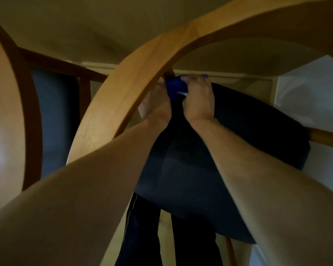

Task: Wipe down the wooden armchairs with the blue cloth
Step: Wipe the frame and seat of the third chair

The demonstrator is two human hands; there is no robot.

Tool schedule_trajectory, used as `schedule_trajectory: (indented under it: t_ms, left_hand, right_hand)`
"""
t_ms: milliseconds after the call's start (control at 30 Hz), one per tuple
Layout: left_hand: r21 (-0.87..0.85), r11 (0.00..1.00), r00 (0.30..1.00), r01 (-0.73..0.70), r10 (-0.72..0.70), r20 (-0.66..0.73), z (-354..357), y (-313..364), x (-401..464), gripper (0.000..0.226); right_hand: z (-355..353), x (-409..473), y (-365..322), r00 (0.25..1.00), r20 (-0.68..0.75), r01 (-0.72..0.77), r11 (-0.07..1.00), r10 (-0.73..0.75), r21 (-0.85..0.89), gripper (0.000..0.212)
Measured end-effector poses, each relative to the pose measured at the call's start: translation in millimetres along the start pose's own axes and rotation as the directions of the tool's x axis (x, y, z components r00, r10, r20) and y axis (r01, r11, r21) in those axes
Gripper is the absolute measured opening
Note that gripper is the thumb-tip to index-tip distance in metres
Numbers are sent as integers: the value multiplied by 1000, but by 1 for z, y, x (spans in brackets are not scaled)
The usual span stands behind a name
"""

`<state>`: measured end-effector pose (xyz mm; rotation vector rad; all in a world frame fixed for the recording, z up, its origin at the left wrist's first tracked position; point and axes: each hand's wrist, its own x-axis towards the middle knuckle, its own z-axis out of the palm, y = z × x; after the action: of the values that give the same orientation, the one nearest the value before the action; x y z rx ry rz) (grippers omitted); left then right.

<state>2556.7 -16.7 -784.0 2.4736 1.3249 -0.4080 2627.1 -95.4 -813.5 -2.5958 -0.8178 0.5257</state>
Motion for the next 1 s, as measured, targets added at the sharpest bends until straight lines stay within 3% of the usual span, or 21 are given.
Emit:
schedule_trajectory:
  t_ms: [67, 200, 433, 567, 633, 767, 867, 933, 1000]
  left_hand:
    - [0, 1000, 999, -21, 21, -34, 4, -3, -5, 31]
    - [59, 997, 998, -50, 47, 48, 10, -29, -40, 27]
    - [318, 930, 924, -183, 52, 379, 18, -61, -131, 51]
    - [209, 966, 858, -150, 22, 514, -11, -63, -92, 36]
    - [110, 987, 861, -114, 43, 507, -23, -50, -59, 34]
    - [-197, 969, 951, -151, 197, 239, -27, -5, -19, 41]
    - [-36, 978, 973, -205, 208, 104, -14, 9, -4, 32]
    - [87, 966, 967, -244, 235, 101, -4, 7, -8, 29]
    - [121, 949, 954, -291, 279, 110, 4, -3, -18, 29]
  right_hand:
    - [7, -16, -1, 1000, 6, 10, 1000, -10, -19, 53]
    - [1, -47, -1, 988, 108, 114, 992, -107, -58, 58]
    - [-1, -139, 13, 899, 411, 188, 981, -151, -49, 58]
    - [-20, -111, 19, 824, 550, 102, 990, -137, 95, 45]
    - [-33, -84, 20, 853, 503, 91, 989, -140, 120, 41]
    - [-47, -13, 25, 977, 212, -12, 988, -22, 155, 47]
    - [-35, 14, 25, 988, 144, -77, 991, 60, 112, 52]
    - [-23, 0, 22, 984, 124, -138, 987, 127, 84, 50]
    - [-16, -28, 22, 990, 98, -110, 992, 104, 56, 46]
